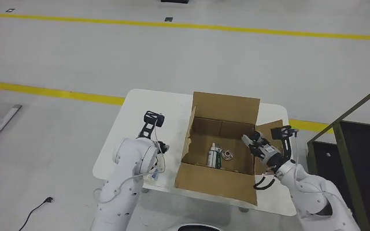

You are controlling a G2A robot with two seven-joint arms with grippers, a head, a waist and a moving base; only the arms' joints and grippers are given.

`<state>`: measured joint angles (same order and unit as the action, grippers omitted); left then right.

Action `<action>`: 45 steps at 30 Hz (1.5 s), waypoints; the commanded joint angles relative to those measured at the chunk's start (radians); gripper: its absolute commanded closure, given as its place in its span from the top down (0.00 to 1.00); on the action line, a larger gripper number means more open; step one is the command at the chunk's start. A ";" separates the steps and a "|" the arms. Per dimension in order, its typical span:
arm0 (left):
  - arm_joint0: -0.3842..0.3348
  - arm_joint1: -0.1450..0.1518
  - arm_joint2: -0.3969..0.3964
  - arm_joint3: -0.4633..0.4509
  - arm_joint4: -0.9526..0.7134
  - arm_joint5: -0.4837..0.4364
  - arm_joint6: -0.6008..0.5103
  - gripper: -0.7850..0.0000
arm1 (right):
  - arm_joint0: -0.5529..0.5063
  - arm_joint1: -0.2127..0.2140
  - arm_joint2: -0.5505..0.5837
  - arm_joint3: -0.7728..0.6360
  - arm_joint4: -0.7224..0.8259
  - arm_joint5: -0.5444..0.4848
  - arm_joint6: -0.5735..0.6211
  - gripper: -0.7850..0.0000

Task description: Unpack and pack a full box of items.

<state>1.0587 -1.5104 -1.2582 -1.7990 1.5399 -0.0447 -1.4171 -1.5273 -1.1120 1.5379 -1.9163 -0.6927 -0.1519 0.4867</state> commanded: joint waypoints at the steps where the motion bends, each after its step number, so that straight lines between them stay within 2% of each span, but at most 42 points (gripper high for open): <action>1: -0.007 -0.001 -0.001 -0.061 -0.045 -0.015 -0.010 1.00 | 0.016 -0.004 -0.050 0.022 -0.075 0.036 -0.017 0.00; 5: -0.035 -0.003 0.025 -0.137 -0.118 -0.061 -0.019 1.00 | 0.034 -0.011 -0.101 0.049 -0.123 0.082 -0.056 0.00; 8: -0.059 -0.005 0.052 -0.146 -0.171 -0.083 -0.019 1.00 | 0.031 -0.013 -0.102 0.059 -0.118 0.093 -0.070 0.00; 12: -0.104 -0.009 0.125 -0.063 -0.113 -0.104 0.026 1.00 | 0.014 -0.013 -0.086 0.065 -0.093 0.086 -0.080 0.00; 18: -0.161 -0.019 0.208 0.112 -0.039 -0.087 0.096 1.00 | -0.013 -0.013 -0.058 0.064 -0.065 0.094 -0.086 0.00; 25: -0.177 -0.023 0.230 0.209 -0.021 -0.079 0.110 1.00 | -0.030 -0.012 -0.028 0.062 -0.042 0.088 -0.107 0.00; 26: -0.178 -0.023 0.231 0.218 -0.020 -0.077 0.112 0.97 | -0.032 -0.013 -0.020 0.064 -0.030 0.085 -0.126 0.00; 27: -0.178 -0.024 0.232 0.227 -0.018 -0.075 0.112 0.55 | -0.032 -0.013 -0.020 0.064 -0.030 0.085 -0.126 0.00; 28: -0.179 -0.024 0.233 0.233 -0.019 -0.074 0.113 0.41 | -0.032 -0.013 -0.020 0.064 -0.030 0.085 -0.126 0.00; 30: -0.178 -0.026 0.225 0.240 -0.050 -0.063 0.114 0.00 | -0.032 -0.013 -0.020 0.064 -0.030 0.085 -0.126 0.00; 39: -0.165 -0.023 0.185 0.254 -0.087 -0.046 0.114 0.00 | -0.030 -0.015 -0.027 0.062 -0.021 0.091 -0.122 0.00; 45: -0.147 -0.018 0.132 0.234 -0.161 -0.035 0.101 0.00 | 0.015 -0.025 -0.098 0.016 -0.013 0.220 -0.045 0.00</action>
<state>0.9084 -1.5286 -1.1191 -1.5604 1.3950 -0.0810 -1.3123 -1.5194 -1.1352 1.4550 -1.8941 -0.7023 0.0388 0.4321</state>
